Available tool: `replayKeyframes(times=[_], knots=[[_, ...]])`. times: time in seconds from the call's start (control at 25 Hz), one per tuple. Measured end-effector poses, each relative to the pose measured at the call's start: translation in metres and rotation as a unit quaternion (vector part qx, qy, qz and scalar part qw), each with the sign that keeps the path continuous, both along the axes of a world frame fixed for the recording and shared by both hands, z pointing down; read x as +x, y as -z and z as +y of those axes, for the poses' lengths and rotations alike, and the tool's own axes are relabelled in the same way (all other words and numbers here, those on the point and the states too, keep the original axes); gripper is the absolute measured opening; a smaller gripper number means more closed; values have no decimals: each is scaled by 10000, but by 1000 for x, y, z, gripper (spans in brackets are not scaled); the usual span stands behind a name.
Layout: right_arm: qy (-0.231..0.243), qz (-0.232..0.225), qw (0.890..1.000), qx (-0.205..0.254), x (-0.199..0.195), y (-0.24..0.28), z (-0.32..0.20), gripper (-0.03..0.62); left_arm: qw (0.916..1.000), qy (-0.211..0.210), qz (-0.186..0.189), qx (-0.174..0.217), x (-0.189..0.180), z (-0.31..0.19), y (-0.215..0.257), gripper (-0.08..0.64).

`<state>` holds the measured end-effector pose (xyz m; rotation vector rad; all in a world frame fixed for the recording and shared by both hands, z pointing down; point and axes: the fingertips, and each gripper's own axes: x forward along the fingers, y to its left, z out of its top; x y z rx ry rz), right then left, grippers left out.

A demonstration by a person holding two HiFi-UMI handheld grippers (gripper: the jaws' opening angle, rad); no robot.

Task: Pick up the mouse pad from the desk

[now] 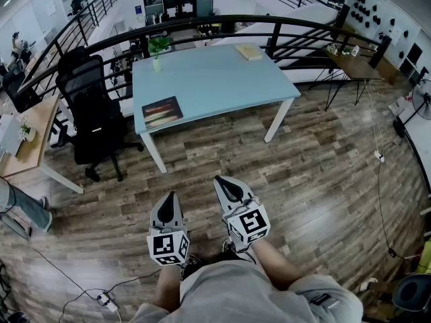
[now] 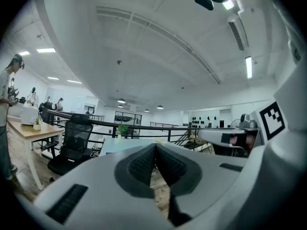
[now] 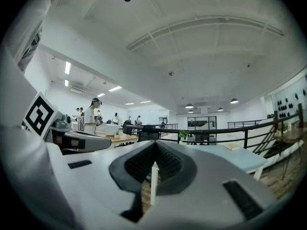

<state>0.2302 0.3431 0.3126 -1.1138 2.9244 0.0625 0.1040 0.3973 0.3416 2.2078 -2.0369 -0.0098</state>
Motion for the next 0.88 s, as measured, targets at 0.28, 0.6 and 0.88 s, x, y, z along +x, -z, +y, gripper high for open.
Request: replayKeyframes(times=[0.28,0.6,0.88], knots=[[98,88,9995,-290,5,-20,8,3,9997,-156,120,-127,18,5,-10,12],[355,57,9975,-601,-5,-42,21,5,9990,-316,227,-238,10,17,-28,12],[399,376,9966,-620,-16,-63,33,5,9978,-388,170,-501,-3,31,-51,12]])
